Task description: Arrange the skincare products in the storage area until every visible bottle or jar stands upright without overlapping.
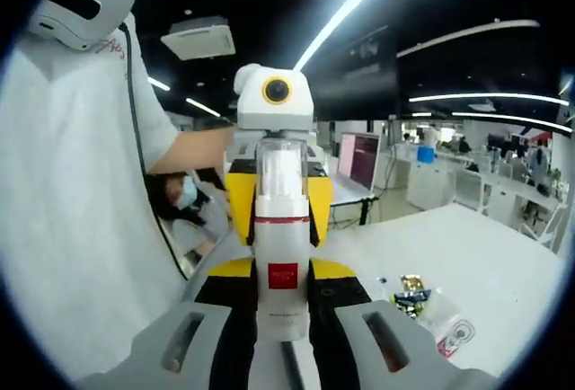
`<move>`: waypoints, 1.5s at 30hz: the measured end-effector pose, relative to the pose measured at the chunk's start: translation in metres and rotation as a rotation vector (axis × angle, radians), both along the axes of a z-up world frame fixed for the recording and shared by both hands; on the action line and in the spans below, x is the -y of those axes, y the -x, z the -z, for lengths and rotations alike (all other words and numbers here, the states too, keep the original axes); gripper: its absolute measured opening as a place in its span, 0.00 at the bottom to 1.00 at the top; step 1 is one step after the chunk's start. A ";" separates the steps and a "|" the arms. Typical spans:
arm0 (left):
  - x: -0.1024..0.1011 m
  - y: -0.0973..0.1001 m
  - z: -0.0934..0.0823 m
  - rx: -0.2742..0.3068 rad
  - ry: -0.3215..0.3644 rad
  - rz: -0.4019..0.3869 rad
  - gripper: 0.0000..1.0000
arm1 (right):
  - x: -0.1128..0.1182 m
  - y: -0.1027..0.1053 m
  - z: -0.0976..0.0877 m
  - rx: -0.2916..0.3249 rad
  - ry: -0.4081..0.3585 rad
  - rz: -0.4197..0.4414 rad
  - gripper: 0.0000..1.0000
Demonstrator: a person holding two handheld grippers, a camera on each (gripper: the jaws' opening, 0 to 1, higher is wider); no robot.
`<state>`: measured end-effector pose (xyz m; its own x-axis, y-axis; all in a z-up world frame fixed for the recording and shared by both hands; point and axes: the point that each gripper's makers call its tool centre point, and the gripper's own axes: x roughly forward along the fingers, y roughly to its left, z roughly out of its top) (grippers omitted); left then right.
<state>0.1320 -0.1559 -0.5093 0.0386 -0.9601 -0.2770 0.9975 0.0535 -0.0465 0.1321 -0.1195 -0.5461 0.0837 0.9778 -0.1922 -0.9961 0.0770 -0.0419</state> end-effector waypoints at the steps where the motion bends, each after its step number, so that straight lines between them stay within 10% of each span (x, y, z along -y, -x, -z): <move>1: 0.000 -0.001 0.000 0.002 -0.001 -0.002 0.15 | 0.000 -0.002 0.000 0.005 -0.002 0.014 0.20; 11: -0.003 -0.023 -0.004 -0.066 0.092 -0.149 0.17 | 0.002 -0.024 -0.007 -0.001 -0.037 0.117 0.20; 24: -0.017 -0.074 0.025 -0.235 0.269 -0.636 0.17 | 0.013 -0.079 0.023 -0.024 0.016 0.471 0.20; 33: -0.022 -0.095 0.029 -0.315 0.362 -0.888 0.15 | 0.023 -0.096 0.032 0.175 0.162 0.642 0.20; 45: -0.022 -0.093 0.040 -0.270 0.323 -0.956 0.16 | 0.024 -0.094 0.038 0.152 0.146 0.683 0.20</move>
